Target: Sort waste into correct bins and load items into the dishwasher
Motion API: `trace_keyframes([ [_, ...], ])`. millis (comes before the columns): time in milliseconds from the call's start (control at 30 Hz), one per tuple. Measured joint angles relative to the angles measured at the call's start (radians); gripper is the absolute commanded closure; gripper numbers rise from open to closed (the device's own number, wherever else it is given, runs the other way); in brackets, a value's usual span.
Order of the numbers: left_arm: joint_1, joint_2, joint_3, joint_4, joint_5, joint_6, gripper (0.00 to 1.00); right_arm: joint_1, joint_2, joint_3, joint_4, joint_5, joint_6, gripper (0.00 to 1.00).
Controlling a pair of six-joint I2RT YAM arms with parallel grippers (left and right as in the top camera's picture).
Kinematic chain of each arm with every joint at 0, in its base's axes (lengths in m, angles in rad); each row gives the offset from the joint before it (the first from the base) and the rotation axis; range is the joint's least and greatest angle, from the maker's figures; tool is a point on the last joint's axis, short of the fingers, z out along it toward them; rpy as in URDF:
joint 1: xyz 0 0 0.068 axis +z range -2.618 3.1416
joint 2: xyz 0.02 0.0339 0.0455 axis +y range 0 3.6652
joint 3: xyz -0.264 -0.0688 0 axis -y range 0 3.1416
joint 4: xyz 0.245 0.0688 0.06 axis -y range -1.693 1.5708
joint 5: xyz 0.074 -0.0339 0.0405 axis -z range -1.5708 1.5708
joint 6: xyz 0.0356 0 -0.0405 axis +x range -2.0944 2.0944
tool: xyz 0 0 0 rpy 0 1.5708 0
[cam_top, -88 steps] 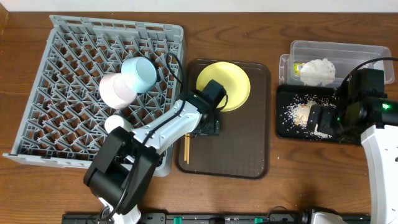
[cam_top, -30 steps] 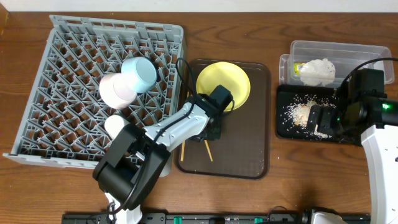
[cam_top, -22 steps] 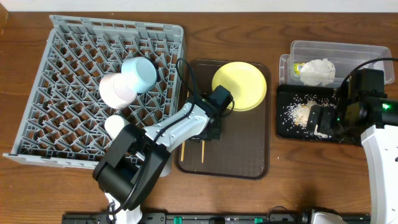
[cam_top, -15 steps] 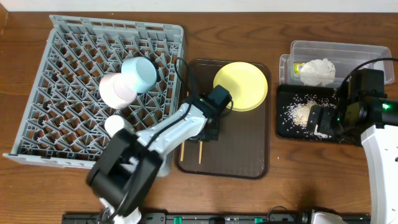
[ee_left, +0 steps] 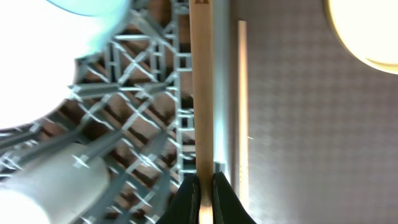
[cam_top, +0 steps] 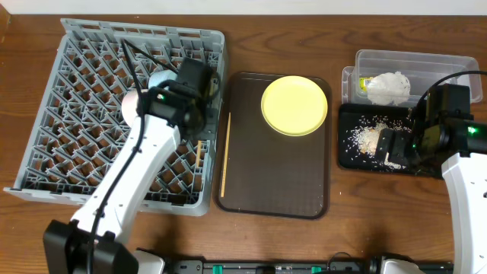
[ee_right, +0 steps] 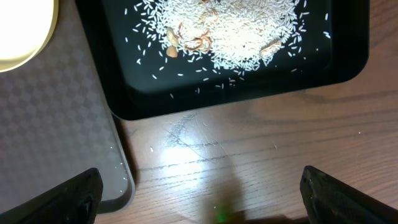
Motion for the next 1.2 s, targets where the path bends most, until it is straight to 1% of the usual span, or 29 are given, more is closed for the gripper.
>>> trace_keyframes([
  [133,0.025,0.089,0.0,0.022,0.0,0.031,0.93,0.0,0.0,0.0,0.0,0.0,0.0,0.01],
  [167,0.025,0.116,0.0,0.028,0.0,0.033,0.9,0.0,0.0,0.0,0.0,0.0,0.0,0.01],
  [200,0.025,0.138,0.0,0.034,0.0,0.034,0.85,0.0,0.0,0.0,0.0,0.0,0.0,0.01],
  [233,0.025,0.157,0.0,0.037,0.0,0.038,0.75,0.0,0.0,0.0,0.001,0.0,0.0,0.01],
  [267,0.025,0.171,0.0,0.039,0.0,0.043,0.67,0.0,0.0,0.0,0.001,0.0,0.0,0.01],
  [300,0.025,0.18,0.0,0.04,-0.001,0.047,0.58,0.0,0.0,0.0,0.001,0.0,0.0,0.01],
  [367,0.025,0.175,0.0,0.04,-0.024,0.051,0.5,0.0,0.0,0.0,0.001,0.0,0.0,0.01],
  [567,0.029,0.117,0.0,0.041,-0.027,0.047,0.49,0.0,0.0,0.0,0.002,0.0,0.0,0.01],
  [700,0.011,-0.012,0.0,0.04,0.077,0.018,0.48,0.0,0.0,0.0,0.002,0.0,0.0,0.01],
  [800,-0.045,-0.032,0.001,0.041,0.116,-0.017,0.46,0.0,0.0,0.0,0.002,0.0,0.0,0.01],
  [933,-0.155,-0.004,-0.003,0.06,0.132,-0.072,0.38,0.0,0.0,0.0,0.002,0.0,0.0,0.01],
  [1067,-0.25,0.072,-0.034,0.085,0.069,-0.148,0.37,0.0,0.0,0.0,0.001,0.0,0.0,0.01],
  [1200,-0.277,0.214,-0.05,0.103,0.025,-0.203,0.38,0.0,0.0,0.0,0.0,0.0,0.0,0.01],
])
